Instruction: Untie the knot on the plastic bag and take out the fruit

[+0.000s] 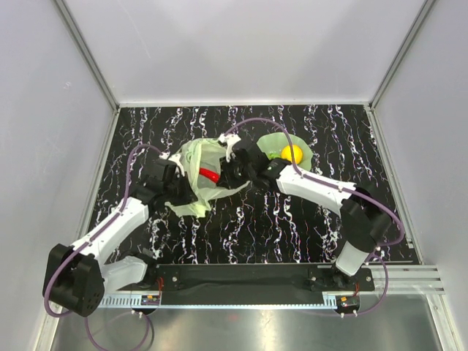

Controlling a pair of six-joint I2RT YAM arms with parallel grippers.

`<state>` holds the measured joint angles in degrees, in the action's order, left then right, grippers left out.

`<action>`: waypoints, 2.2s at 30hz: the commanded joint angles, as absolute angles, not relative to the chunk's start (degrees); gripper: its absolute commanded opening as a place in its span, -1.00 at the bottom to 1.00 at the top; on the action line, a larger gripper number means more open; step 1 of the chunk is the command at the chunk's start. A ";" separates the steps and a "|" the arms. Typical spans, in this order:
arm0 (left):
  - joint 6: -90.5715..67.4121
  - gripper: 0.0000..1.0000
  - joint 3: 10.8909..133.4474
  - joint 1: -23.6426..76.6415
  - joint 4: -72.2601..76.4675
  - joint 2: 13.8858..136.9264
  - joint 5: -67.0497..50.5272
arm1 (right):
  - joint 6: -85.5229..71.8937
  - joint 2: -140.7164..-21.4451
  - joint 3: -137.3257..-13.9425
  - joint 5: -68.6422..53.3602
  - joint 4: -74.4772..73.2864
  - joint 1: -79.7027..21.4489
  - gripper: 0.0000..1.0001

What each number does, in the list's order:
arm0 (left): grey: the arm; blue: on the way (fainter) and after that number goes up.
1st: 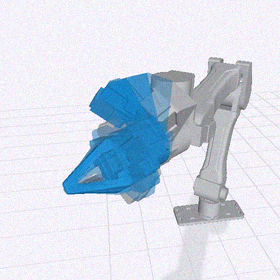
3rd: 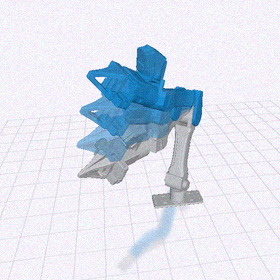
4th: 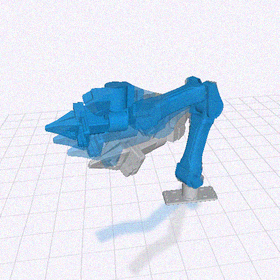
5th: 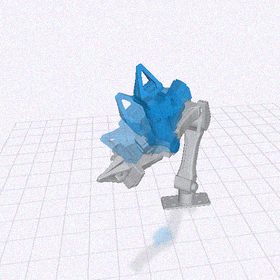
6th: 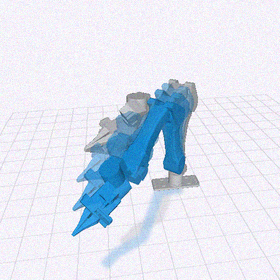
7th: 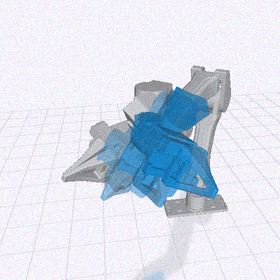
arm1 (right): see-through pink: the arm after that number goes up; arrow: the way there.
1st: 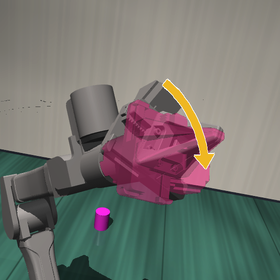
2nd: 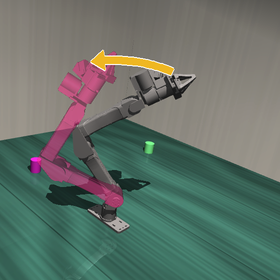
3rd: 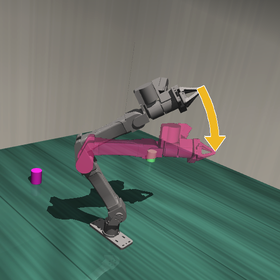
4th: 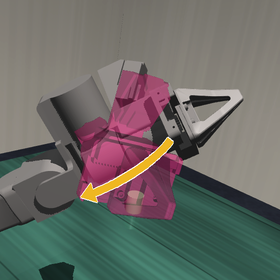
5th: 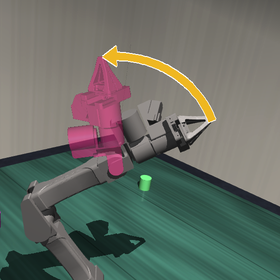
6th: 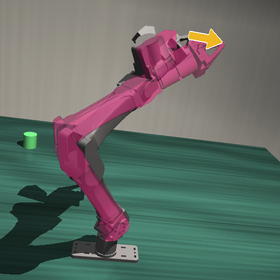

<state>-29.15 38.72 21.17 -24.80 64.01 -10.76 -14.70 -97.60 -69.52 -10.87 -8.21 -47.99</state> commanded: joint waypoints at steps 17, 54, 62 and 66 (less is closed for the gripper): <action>-29.97 -1.00 48.25 21.09 -19.07 68.20 -1.58 | -19.77 -76.42 -71.74 14.41 -35.25 -48.87 -1.00; -25.22 -1.00 42.19 21.18 -22.41 57.92 -11.95 | -28.57 -88.85 -64.51 12.92 -22.24 -21.97 -0.70; -25.23 -1.00 41.84 21.18 -22.94 57.31 -12.39 | -26.98 -90.89 -67.33 9.76 -23.47 -21.80 0.62; -24.87 -1.00 41.57 21.18 -24.34 56.43 -12.57 | -25.58 -86.67 -67.32 8.44 -23.82 -21.80 0.99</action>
<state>-25.87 41.65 21.17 -24.56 58.11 -10.85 -27.07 -91.29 -64.93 10.00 -24.32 -22.00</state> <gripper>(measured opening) 0.012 0.989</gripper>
